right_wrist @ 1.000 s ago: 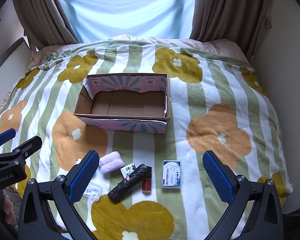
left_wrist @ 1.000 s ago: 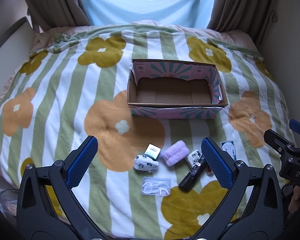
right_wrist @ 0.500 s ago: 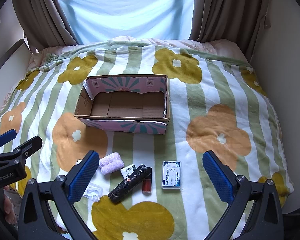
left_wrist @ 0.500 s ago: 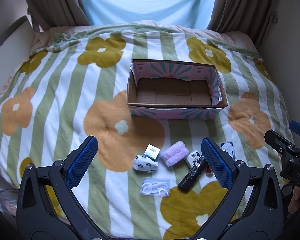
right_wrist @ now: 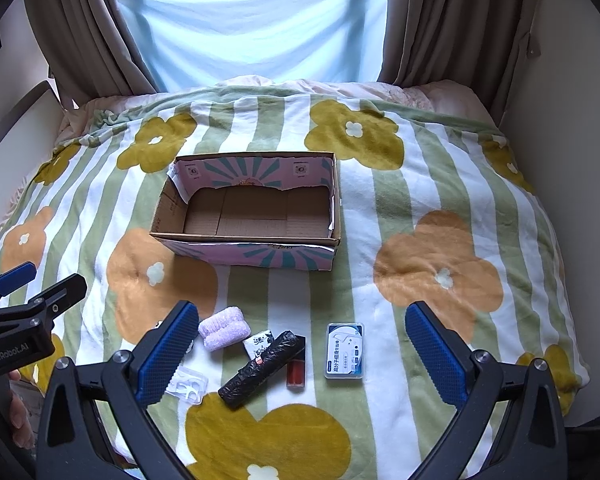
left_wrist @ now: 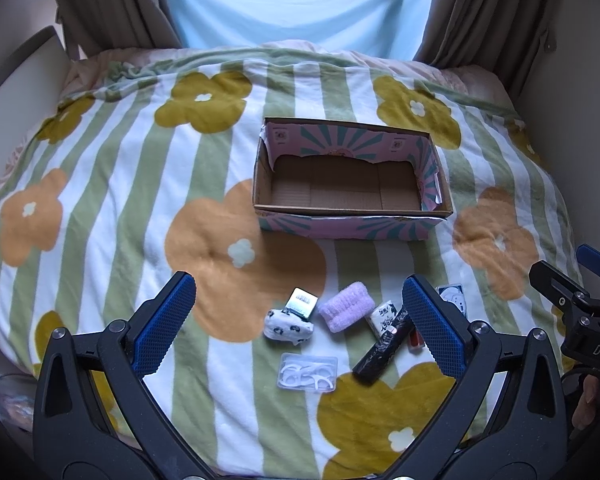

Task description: Organize objects

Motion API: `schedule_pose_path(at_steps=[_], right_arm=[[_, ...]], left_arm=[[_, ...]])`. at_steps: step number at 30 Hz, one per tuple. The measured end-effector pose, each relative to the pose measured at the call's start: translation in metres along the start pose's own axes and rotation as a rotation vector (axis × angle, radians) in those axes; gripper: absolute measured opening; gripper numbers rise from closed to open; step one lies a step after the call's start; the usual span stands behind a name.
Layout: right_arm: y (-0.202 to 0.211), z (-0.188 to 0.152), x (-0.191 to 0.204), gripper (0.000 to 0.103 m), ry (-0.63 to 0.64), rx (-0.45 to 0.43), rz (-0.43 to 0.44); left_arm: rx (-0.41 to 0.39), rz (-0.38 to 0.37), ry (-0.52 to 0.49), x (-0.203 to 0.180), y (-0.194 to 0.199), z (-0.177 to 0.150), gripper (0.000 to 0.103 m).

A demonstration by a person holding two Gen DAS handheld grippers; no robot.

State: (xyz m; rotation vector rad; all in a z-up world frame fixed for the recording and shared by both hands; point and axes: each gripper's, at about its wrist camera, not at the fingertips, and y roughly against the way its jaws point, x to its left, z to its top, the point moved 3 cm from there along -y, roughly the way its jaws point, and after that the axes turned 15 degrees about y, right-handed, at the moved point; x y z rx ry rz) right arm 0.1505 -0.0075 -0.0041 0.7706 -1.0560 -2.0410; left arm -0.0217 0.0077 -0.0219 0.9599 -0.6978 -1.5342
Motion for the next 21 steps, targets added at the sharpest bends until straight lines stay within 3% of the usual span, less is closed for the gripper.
schedule_pose_path(at_steps=[21], right_arm=[[0.005,-0.006,0.010,0.102,-0.076,-0.028,-0.018]], left_arm=[[0.012,-0.042,-0.033,0.020,-0.004,0.004,0.102]])
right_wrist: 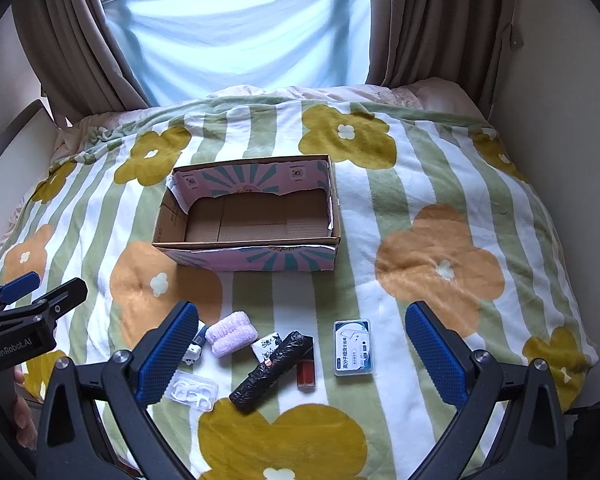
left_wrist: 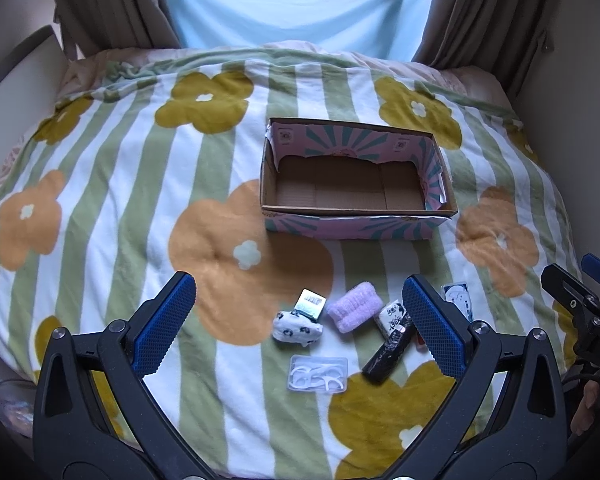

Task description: Organize objects

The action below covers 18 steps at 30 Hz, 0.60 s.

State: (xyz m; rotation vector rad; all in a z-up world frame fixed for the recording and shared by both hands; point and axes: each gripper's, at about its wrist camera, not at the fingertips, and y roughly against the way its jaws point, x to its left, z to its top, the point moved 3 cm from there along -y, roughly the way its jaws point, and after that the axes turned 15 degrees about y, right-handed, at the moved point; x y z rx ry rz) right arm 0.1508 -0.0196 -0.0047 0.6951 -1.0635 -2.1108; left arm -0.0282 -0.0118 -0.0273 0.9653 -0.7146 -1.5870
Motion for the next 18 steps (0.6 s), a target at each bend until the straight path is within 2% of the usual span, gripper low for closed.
schedule_pose_path(at_steps=[8,12,18], right_arm=[[-0.011,-0.030,-0.002,0.102,-0.093,0.013,-0.028],[-0.027,-0.045,0.003,0.102,-0.142,0.038,-0.026],[-0.062,-0.071,0.014,0.096,-0.232,0.081,0.007]], left_arm=[[0.084,-0.009,-0.031,0.018,-0.031,-0.014,0.102],[0.138,-0.001,-0.082,0.020,-0.057,-0.025,0.102],[0.231,0.008,-0.155,0.024,-0.105,-0.048,0.102]])
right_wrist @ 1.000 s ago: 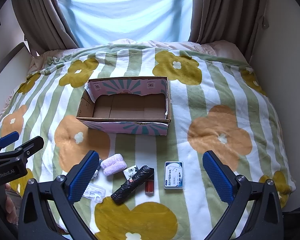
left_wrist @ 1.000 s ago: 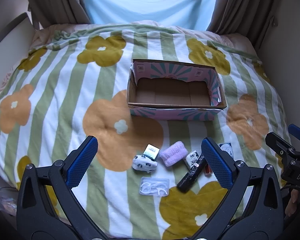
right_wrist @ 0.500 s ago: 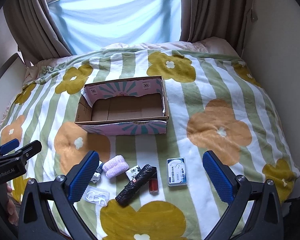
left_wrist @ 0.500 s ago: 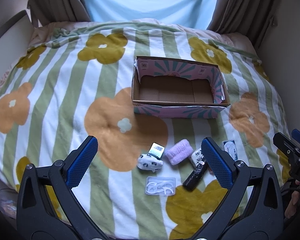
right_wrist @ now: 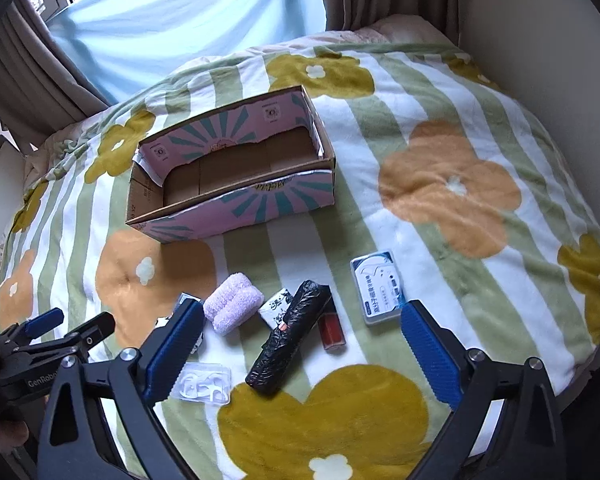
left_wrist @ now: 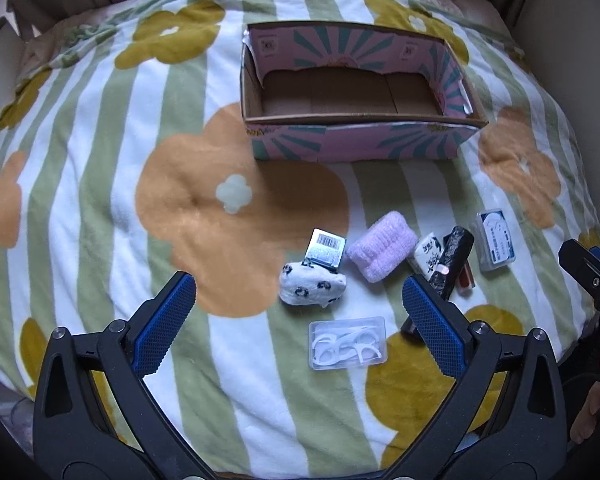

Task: Organize objects
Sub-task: 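Grasp the white spotted sock with the left tool while the right tool grasps the black cylinder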

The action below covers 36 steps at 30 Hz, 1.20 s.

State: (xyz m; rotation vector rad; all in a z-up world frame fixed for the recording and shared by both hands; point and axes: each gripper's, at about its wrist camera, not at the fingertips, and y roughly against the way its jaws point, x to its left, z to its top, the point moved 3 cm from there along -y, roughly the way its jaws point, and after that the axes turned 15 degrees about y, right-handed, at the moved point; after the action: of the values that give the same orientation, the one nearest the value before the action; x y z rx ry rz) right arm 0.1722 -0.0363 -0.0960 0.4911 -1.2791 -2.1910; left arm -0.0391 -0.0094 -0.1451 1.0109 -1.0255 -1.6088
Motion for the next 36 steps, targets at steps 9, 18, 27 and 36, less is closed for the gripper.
schedule_pose_path(at_steps=[9,18,27,36], right_arm=[[-0.079,-0.034,0.007,0.079,-0.194,0.131,0.066],[-0.134,-0.061,0.008,0.065,-0.360,0.215,0.100],[-0.153,-0.074,0.004,0.038,-0.424,0.238,0.106],[-0.153,-0.082,0.003,0.029,-0.432,0.232,0.110]], left_arm=[[0.111,0.006,-0.113,-0.008,-0.084,-0.016,0.098],[0.156,0.016,-0.123,-0.007,-0.131,-0.023,0.094],[0.202,-0.005,-0.160,-0.010,-0.154,-0.029,0.066],[0.197,-0.024,-0.183,-0.008,-0.152,-0.025,0.061]])
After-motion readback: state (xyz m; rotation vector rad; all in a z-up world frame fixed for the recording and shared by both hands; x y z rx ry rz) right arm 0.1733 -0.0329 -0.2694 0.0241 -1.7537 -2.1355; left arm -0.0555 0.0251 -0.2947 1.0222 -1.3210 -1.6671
